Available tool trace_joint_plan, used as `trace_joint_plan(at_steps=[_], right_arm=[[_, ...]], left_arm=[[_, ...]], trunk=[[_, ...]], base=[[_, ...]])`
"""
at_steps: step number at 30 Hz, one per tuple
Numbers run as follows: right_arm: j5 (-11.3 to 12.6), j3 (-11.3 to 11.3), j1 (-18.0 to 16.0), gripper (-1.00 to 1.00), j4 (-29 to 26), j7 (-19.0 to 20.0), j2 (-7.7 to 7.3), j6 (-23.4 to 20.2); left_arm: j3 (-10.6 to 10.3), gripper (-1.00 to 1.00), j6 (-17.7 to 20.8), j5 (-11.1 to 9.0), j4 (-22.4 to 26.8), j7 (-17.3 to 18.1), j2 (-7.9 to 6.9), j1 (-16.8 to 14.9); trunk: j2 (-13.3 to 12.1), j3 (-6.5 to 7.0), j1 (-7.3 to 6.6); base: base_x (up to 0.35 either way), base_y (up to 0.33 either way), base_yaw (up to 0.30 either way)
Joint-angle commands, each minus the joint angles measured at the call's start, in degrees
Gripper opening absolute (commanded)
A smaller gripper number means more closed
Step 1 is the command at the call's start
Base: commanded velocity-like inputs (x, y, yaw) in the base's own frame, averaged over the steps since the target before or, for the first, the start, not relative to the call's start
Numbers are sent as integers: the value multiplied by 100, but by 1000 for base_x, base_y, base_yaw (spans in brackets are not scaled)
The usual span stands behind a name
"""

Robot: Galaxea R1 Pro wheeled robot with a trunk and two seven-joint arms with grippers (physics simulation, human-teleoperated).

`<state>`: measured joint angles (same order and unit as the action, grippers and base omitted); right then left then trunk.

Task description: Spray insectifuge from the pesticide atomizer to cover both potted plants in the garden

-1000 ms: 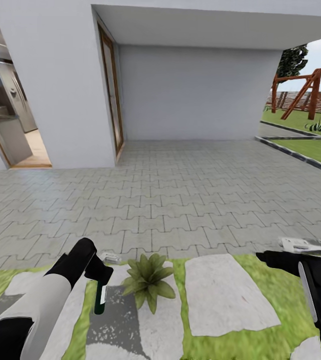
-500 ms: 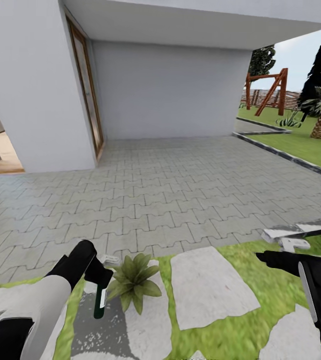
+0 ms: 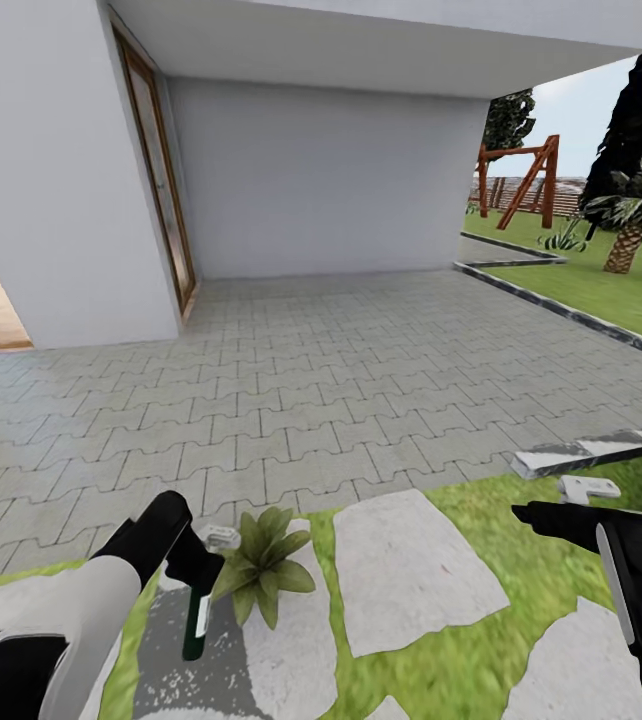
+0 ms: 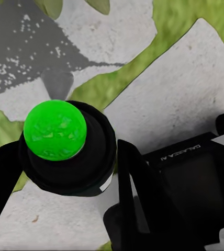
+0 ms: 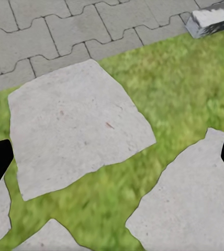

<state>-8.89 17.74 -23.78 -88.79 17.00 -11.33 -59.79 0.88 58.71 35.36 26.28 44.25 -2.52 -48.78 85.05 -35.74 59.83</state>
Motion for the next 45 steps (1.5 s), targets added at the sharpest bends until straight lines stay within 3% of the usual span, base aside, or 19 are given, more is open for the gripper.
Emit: trace_joint_plan(at_steps=[1, 19, 45], right_arm=[[-60, 3, -4, 100, -6, 58, 0, -21], [-60, -14, -4, 100, -6, 58, 0, -21], [-60, -1, -4, 100, -6, 58, 0, -21]], left_arm=[[15, -100, 20, 44, -3, 59, -7, 2], [77, -100, 14, 32, -44, 109, -55, 61], [65, -100, 18, 41, -44, 136, -52, 44]], trunk=[[3, -6, 0], [3, -97, 0], [3, -106, 0]], base=[[0, 0, -8], [0, 1, 26], [87, 56, 2]])
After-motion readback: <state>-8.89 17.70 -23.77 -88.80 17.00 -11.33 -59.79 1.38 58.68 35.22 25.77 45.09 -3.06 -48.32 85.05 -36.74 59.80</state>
